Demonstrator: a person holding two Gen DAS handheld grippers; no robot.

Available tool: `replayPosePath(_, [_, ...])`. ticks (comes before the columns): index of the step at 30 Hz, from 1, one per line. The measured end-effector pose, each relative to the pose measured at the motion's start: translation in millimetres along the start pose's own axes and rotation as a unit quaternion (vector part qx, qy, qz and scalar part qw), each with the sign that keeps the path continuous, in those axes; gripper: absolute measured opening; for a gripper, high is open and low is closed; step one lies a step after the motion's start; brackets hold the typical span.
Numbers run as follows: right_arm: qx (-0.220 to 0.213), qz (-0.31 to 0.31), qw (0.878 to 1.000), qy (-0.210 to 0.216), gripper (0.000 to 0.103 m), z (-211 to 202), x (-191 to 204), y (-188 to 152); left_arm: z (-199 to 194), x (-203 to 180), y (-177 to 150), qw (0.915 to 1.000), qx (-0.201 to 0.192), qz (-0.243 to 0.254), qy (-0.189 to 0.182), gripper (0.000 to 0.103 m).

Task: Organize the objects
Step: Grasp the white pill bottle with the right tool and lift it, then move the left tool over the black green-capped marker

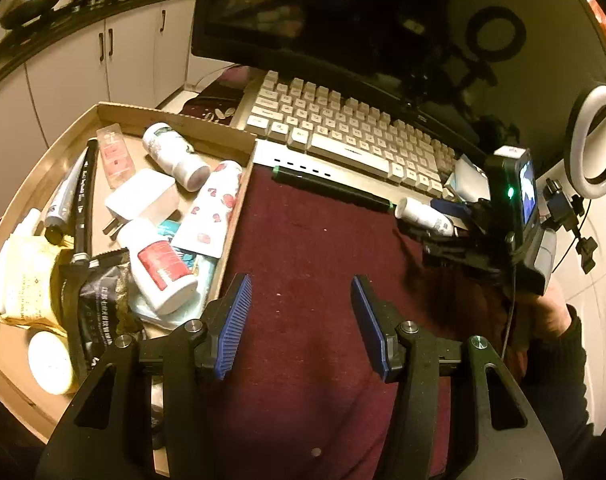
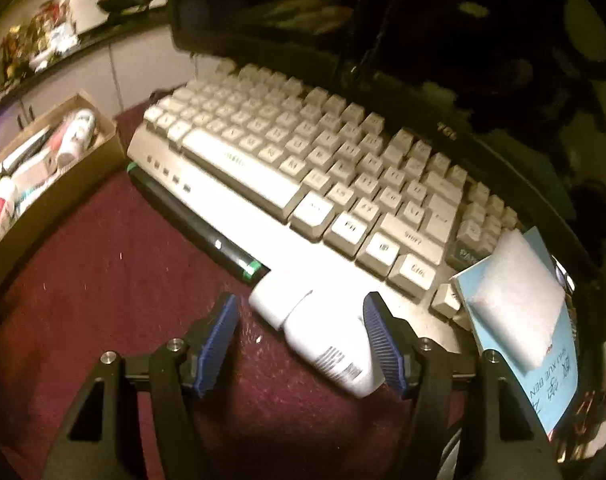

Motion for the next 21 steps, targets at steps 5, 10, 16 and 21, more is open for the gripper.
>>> replayPosePath(5, [0.033,-0.023,0.999,0.020,0.064,-1.5,10.9,-22.4,-3.3,5.5,0.1,1.0000,-0.003,-0.005,0.001,0.052])
replayPosePath(10, [0.033,-0.002,0.999,0.023,0.048,-10.3,12.8,-37.5,-2.5,0.7,3.9,1.0000,0.000,0.007,0.006,0.052])
replayPosePath(16, [0.025,0.072,0.997,0.018,0.034,-5.9,-0.3,-32.3,-2.3,-3.8,13.7,0.9992,0.004,0.031,0.024,0.052])
replayPosePath(21, [0.019,0.085,0.996,0.035,0.034,-21.8,11.4,-47.7,5.0,-7.0,24.3,0.9970,0.017,0.061,0.045,0.052])
Point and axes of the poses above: each gripper's, at about its wrist camera, not at the fingertips, and z roughly the way its jaws point, x to its left, y to its top, the point moved 10 cm from there along z, roughly the way its jaws point, and after that the axes turned 14 degrees about z, right-handed, at the moved point
